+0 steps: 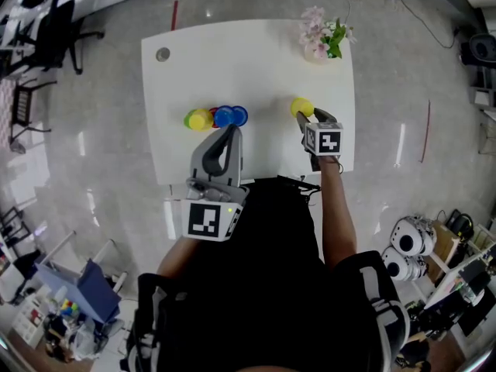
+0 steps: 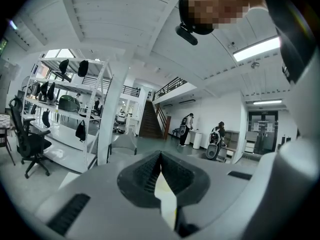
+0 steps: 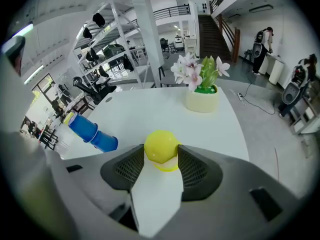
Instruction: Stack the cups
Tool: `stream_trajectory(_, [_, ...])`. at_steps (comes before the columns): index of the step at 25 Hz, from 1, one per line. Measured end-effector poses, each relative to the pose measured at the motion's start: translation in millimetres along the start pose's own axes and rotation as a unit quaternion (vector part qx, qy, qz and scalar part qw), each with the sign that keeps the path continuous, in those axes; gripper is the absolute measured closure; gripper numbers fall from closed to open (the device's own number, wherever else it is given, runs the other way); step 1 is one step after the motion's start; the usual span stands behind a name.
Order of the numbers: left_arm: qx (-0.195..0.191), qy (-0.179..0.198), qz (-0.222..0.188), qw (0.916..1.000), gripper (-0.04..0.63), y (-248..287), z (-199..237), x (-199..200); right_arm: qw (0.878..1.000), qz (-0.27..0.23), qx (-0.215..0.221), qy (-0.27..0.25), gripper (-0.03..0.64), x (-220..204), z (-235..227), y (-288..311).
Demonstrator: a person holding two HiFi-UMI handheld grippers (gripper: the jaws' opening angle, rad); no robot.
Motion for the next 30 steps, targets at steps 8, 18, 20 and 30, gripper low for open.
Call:
stream_trajectory(8, [0.005,-0.004,-0.016,0.9999,0.574,-34.0,38.3,-1.6,1.0,-0.003,-0.002,-0.022,0.388,6.7,52.2,-11.9])
stream_trajectory(18, [0.014,-0.012,-0.033,0.9993,0.574,-69.6,76.2,-2.3,0.998,-0.031,0.009,-0.062,0.39,25.1,116.4,-47.0])
stream_trajectory(20, [0.016,-0.011,-0.036,0.9992,0.574,-75.7,82.2,-3.0,0.997,-0.038,0.012,-0.073,0.39,30.8,129.7,-55.9])
stream_trajectory(30, [0.03,-0.025,-0.053,0.9978,0.574,-104.9,117.8,-5.4,0.987,-0.051,0.037,-0.146,0.39,54.7,200.3,-91.1])
Point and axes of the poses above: the fingertips, and each gripper's own axes: y forward along the fingers, z to its left, x out of its top, the point moved 8 cm from there along -y, backward along the fingers, and after that the axes turned 15 degrees about z, right-handed, at the moved point
